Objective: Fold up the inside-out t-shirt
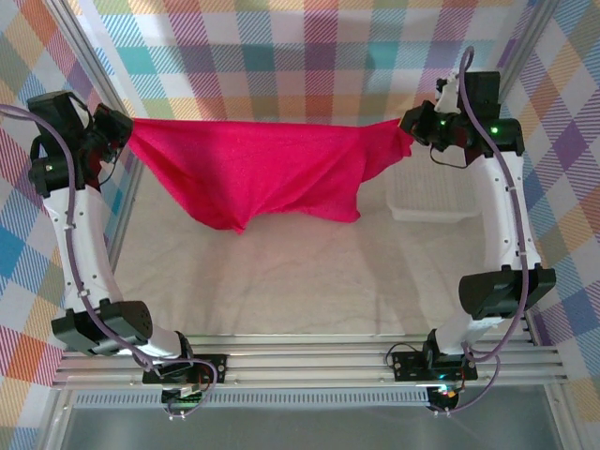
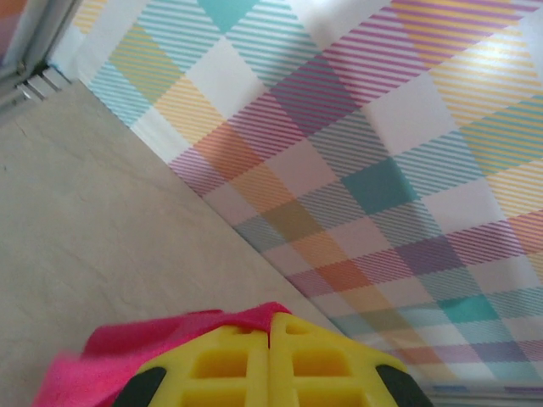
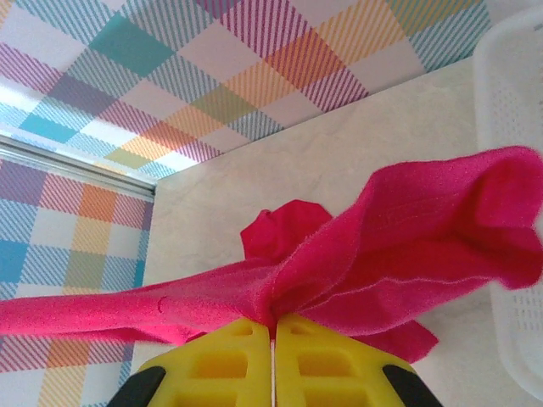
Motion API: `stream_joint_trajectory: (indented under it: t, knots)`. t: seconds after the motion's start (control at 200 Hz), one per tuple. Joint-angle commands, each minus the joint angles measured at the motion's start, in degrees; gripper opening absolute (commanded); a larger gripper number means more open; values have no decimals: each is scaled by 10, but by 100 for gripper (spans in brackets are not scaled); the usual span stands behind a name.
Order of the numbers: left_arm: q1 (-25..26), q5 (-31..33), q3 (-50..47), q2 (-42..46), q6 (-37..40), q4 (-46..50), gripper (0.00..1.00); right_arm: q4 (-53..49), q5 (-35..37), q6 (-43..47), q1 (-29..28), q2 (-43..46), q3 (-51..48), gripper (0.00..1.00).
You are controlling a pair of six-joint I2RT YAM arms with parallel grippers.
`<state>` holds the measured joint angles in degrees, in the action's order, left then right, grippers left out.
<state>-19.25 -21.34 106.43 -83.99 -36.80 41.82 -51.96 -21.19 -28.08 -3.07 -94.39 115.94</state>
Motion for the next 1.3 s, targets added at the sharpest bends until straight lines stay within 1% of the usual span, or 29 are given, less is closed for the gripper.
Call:
stream_joint_trajectory:
  t: [0.0,0.05,0.11,0.21,0.22,0.255,0.33,0.395,0.48,0.55,0.61,0.755,0.825,0.94,1.015,1.08,1.185,1.295]
  knots:
    - [-25,-83,20,-7,-37,-38,0,0,-45,-5,4,-6,12,0]
    - [-24,-109,11,-15,-48,-45,0,6,-62,-12,2,-5,-1,0]
    - [-16,-130,-32,-13,-60,-66,0,19,-79,-12,-12,0,-38,0]
    - [23,-110,-131,-1,-38,-85,0,42,-73,-11,-38,14,-123,0]
    - [38,-109,-139,0,-35,-86,0,45,-71,-12,-39,15,-132,0]
    - [59,-104,-165,0,-22,-84,0,56,-68,-14,-47,22,-161,0]
    - [98,-73,-214,10,2,-69,0,66,-59,-12,-56,39,-204,0]
    - [127,-16,-252,46,23,-58,0,60,-46,-6,-62,59,-226,0]
    - [140,37,-281,106,40,-36,0,44,-35,7,-67,92,-242,0]
    - [139,77,-263,147,63,12,0,33,-36,15,-69,123,-245,0]
    - [139,97,-233,172,80,55,0,27,-30,19,-69,151,-245,0]
    - [138,95,-136,195,107,143,0,-5,-13,26,-69,209,-234,0]
    - [138,92,-103,195,114,167,0,-21,-8,30,-69,223,-219,0]
    - [138,70,-92,169,125,171,0,-34,2,37,-69,220,-203,0]
    - [138,60,-121,139,129,147,0,-25,9,39,-69,201,-207,0]
    - [138,65,-159,101,128,109,0,-3,10,38,-69,172,-218,0]
    - [134,64,-204,2,120,27,0,41,27,37,-70,99,-232,0]
    - [129,43,-189,-135,109,-23,0,66,47,33,-76,7,-212,0]
